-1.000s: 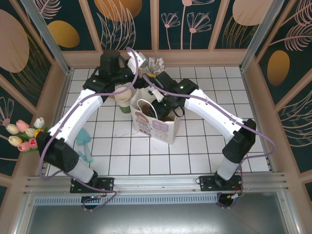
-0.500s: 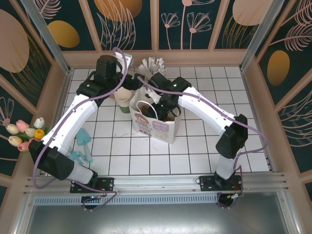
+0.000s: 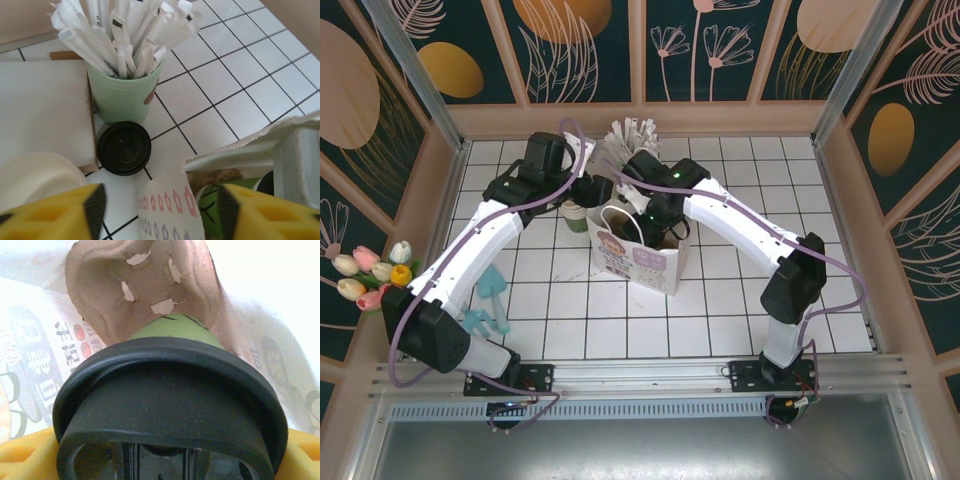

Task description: Pack the takeout coffee

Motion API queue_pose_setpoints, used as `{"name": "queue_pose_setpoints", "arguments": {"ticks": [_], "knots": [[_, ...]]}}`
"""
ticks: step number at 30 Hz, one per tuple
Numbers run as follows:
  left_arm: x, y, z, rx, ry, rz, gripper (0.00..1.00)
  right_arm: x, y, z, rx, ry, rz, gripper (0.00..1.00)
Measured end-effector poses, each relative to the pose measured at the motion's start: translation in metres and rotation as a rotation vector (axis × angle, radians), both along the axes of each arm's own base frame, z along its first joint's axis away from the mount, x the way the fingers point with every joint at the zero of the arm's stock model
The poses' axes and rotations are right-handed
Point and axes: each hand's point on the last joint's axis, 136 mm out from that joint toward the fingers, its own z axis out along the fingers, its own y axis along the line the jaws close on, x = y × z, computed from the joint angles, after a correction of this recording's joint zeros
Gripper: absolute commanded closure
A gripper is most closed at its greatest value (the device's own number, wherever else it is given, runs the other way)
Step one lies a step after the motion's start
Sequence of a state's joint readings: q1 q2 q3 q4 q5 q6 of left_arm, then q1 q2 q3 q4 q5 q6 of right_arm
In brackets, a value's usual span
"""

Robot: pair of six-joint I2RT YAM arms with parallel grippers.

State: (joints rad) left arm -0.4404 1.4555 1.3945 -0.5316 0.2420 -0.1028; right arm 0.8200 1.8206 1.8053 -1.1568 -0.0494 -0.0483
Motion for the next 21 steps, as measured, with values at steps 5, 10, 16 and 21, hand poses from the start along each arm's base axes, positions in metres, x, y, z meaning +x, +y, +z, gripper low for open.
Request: {"name": "queue_pose_setpoints", "arguments": {"ticks": [5, 10, 16, 21], "knots": [[-0.003, -0.003, 0.000, -0.014, 0.008, -0.019, 0.77, -0.002, 0.000, -0.002, -0.007, 0.004, -0.003, 0.39], [-0.004, -0.013, -0.001, -0.043, 0.020, -0.068, 1.00, -0.006, 0.002, -0.006, -0.015, 0.012, 0.010, 0.39], [0.008, -0.028, -0.002, -0.062, 0.032, -0.116, 1.00, -0.004, 0.004, -0.018, -0.040, 0.028, 0.014, 0.39], [0.009, -0.031, -0.002, -0.056, 0.020, -0.141, 1.00, -0.004, 0.002, -0.028, -0.049, 0.037, 0.006, 0.39]]}}
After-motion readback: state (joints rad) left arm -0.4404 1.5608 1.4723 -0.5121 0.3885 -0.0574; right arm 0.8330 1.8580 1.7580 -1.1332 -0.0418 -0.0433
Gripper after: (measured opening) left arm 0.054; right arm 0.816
